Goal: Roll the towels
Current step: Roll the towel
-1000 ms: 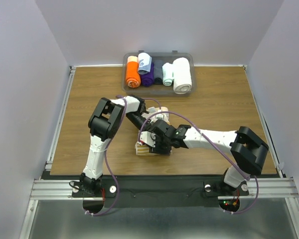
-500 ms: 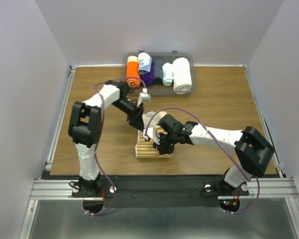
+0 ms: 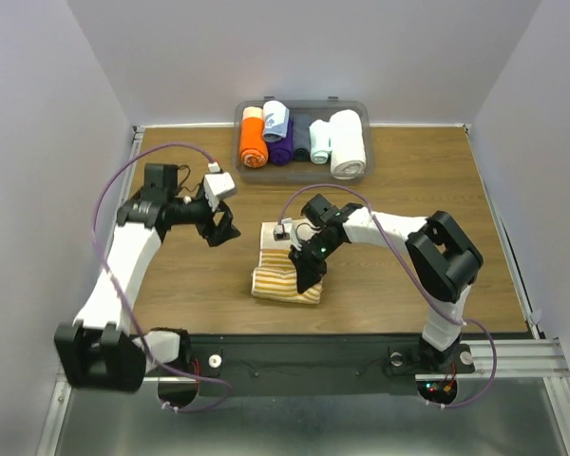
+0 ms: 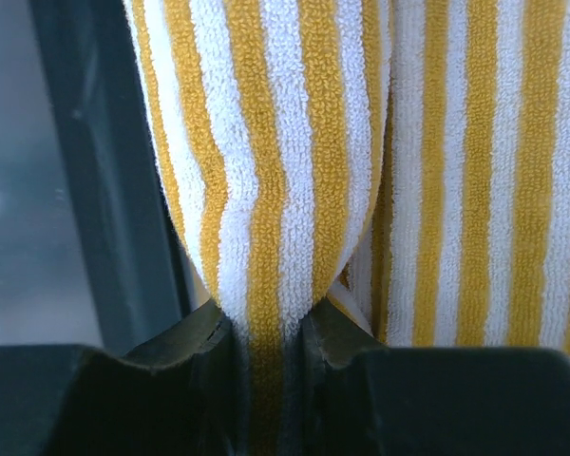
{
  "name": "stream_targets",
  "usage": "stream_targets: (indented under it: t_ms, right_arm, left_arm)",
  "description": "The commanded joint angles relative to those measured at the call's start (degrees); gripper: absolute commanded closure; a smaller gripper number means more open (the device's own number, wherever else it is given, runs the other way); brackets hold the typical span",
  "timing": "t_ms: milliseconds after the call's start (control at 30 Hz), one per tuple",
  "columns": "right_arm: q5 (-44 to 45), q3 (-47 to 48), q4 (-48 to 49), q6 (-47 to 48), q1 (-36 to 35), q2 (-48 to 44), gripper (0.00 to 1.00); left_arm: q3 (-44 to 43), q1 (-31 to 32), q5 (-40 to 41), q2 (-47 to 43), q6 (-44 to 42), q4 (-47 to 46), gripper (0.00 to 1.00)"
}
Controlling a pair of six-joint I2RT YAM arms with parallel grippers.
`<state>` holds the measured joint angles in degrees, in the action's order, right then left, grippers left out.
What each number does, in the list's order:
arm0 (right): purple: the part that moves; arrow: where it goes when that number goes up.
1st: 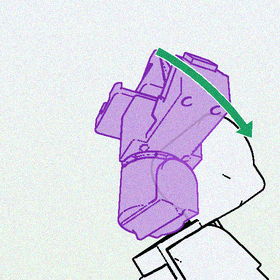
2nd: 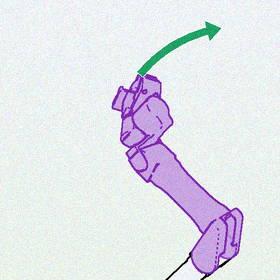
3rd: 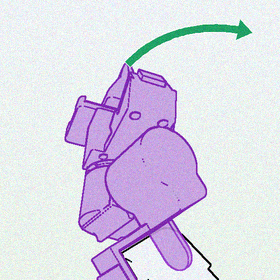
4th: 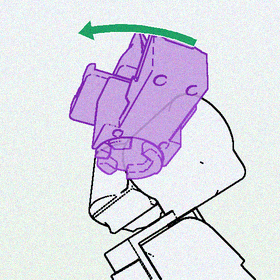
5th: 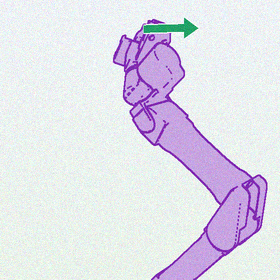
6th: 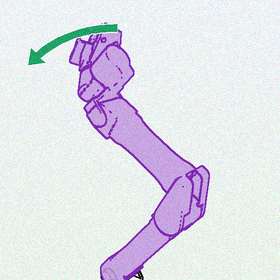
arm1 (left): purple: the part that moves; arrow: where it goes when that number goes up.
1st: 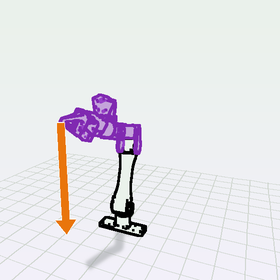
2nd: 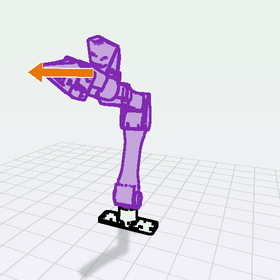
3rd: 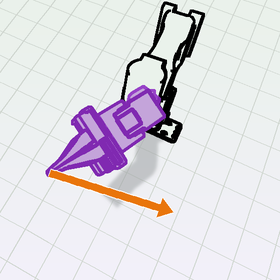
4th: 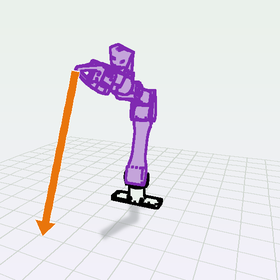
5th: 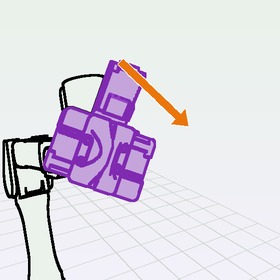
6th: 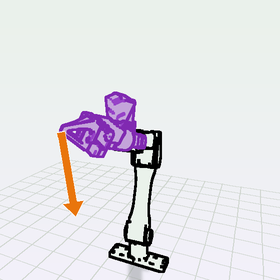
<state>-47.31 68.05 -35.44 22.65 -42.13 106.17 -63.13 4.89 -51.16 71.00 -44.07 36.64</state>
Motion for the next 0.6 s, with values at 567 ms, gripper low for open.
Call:
stream_targets:
  t_ms: [567]
  right_arm:
    - [-16.32,7.62,-11.23,1.25,3.63,17.40,0.97]
  left_arm:
    - [33.08,44.85,32.34,-23.82,-5.32,-25.21,0.01]
